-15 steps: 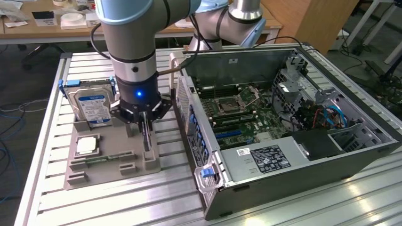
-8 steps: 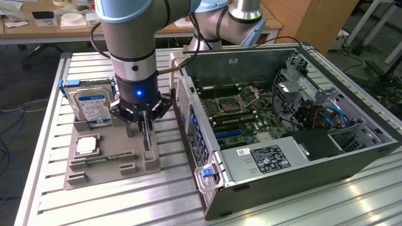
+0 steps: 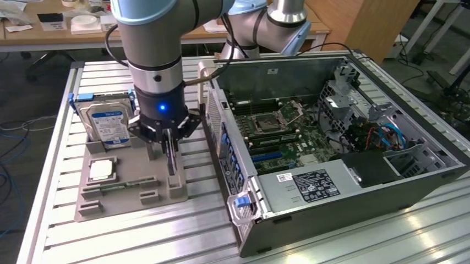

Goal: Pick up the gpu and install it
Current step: 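Pick up the gpu and move the gpu toward the slot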

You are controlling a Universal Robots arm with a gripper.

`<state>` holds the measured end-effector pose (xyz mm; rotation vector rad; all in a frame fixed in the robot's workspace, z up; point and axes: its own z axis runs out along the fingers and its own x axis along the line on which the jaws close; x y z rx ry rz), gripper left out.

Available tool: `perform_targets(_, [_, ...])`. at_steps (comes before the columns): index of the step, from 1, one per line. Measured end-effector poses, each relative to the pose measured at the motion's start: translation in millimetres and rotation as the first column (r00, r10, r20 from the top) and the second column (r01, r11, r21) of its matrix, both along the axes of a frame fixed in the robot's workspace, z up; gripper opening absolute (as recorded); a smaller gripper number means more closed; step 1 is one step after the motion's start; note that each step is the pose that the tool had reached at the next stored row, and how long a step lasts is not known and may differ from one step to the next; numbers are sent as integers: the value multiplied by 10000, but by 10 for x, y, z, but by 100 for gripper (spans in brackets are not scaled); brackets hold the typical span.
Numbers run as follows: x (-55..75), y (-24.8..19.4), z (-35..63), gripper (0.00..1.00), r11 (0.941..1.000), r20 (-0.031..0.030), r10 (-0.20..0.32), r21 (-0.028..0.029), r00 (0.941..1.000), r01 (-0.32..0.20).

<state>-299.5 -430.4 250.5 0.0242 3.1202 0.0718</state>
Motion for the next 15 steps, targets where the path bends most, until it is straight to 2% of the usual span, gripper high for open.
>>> perform_targets(15, [0, 0, 39, 28, 10000, 0, 0, 1, 10000, 0])
